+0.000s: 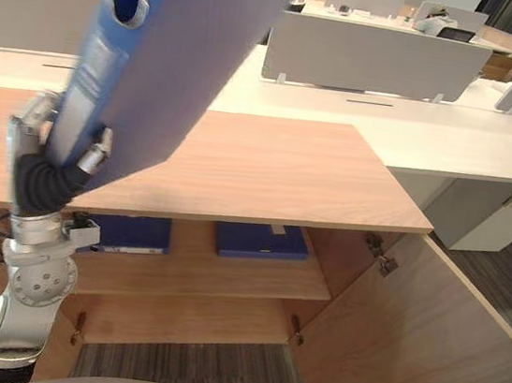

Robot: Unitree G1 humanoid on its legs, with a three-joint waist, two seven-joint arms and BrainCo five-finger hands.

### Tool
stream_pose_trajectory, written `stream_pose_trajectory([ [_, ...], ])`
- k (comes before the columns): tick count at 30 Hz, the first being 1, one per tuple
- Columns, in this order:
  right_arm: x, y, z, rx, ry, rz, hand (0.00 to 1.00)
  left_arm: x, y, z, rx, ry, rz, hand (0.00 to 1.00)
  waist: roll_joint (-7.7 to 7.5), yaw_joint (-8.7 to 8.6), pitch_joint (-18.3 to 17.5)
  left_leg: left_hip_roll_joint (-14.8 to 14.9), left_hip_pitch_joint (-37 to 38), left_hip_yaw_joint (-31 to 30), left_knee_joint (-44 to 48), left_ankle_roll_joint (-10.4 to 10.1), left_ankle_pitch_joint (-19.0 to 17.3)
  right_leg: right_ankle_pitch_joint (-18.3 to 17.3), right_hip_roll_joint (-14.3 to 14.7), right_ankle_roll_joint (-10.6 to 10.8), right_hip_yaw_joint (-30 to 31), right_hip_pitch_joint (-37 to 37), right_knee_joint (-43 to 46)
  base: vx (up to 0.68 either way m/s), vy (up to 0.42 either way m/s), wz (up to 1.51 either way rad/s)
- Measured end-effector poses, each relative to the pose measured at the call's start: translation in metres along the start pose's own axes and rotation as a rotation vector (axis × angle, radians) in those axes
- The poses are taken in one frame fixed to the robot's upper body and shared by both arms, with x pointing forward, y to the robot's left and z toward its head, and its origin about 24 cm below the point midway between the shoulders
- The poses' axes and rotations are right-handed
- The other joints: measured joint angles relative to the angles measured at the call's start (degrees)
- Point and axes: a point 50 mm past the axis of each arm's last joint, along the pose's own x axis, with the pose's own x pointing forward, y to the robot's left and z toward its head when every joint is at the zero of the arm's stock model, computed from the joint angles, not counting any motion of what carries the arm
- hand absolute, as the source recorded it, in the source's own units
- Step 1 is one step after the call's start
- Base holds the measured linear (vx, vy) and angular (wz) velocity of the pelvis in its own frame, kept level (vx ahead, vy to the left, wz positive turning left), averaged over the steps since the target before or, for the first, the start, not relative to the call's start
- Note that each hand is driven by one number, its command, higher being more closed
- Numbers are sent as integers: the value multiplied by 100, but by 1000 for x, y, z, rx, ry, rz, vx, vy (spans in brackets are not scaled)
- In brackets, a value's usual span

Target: Walk over to the cabinet, pick up the folder, carry it to the office cabinet, place the folder inside the office cabinet, then close the office cabinet door

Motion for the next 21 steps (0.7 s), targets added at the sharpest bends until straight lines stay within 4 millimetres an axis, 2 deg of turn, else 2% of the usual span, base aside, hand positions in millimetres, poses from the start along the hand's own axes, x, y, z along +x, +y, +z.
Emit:
stream_pose_trajectory([
  [4, -12, 17, 33, 61, -207, 52, 0, -2, 17, -1, 30, 31, 120, 100, 42, 27, -6, -36, -47, 6, 0, 31, 29, 73, -9, 47, 1, -7, -83, -15, 22, 0],
  [5, -20, 24, 49, 93, -299, 76, 0, -4, 22, 0, 41, 37, 141, 100, 33, 27, -2, -43, -58, 11, 0, 33, 28, 86, -14, 53, 6, -9, -101, 0, 0, 0],
  [6, -21, 25, 53, 100, -320, 80, 0, -5, 23, 0, 43, 38, 144, 100, 29, 26, -2, -45, -59, 13, 0, 33, 28, 88, -15, 53, 7, -10, -104, 0, 0, 0],
  [8, -38, 27, 82, 161, -488, 87, 0, -9, 29, 2, 49, 54, 160, 100, 18, 27, -3, -63, -74, 19, 1, 52, 15, 90, -30, 53, 14, -23, -109, 0, 0, 0],
  [9, -43, 27, 89, 177, -532, 84, 0, -10, 31, 3, 50, 59, 166, 100, 17, 25, -3, -66, -83, 24, 1, 53, 14, 90, -33, 53, 20, -36, -108, 5, 26, -3],
  [11, -66, 23, 119, 232, -715, 88, 0, -13, 34, 6, 44, 66, 173, 100, 7, 25, 2, -68, -150, 43, 2, 55, 15, 102, -35, 47, 29, -122, -106, 6, 21, -4],
  [14, -95, 21, 147, 288, -908, 118, 0, -16, 35, 9, 5, 85, 169, 100, -3, 12, 10, -68, -161, 102, 3, 48, 12, 116, -34, 43, 64, -165, -104, 26, 13, -10],
  [21, -141, 22, 177, 359, -1163, 178, 0, -18, 29, 15, -100, 84, 137, 100, 10, -5, 52, -67, -123, 205, 4, 48, -14, 187, -24, 40, 179, -190, -116, 18, 6, -9],
])
